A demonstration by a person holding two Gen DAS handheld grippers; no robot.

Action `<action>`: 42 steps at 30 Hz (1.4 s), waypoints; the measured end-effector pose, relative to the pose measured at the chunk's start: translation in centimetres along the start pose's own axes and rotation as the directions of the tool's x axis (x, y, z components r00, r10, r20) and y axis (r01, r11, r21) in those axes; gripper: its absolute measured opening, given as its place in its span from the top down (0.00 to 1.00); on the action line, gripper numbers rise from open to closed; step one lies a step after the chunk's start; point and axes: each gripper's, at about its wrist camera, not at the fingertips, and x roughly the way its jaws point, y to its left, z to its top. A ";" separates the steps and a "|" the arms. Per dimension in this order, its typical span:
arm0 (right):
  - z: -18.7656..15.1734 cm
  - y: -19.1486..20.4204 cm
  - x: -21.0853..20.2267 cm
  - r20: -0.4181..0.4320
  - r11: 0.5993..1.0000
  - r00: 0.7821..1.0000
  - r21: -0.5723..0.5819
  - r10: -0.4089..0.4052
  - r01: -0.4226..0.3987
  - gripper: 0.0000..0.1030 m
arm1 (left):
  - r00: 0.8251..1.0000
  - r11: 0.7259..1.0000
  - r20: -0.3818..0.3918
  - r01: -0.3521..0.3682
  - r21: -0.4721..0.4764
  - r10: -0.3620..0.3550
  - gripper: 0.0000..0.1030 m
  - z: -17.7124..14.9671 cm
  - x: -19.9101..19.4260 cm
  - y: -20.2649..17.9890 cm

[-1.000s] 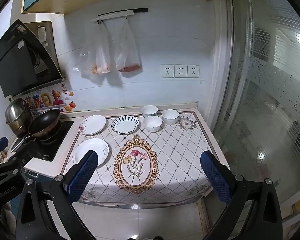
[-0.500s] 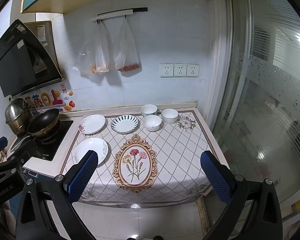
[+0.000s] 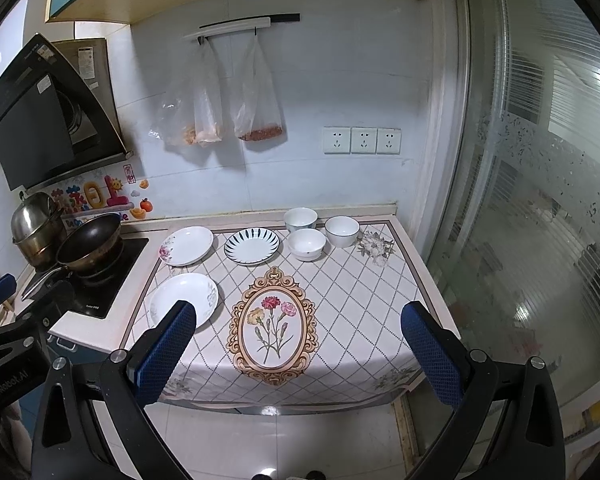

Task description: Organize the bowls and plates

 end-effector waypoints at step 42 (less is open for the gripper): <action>0.9 0.3 1.4 -0.007 1.000 1.000 0.011 0.002 -0.002 0.00 | 1.000 1.000 0.015 -0.003 -0.014 0.003 0.00 0.3 0.6 0.7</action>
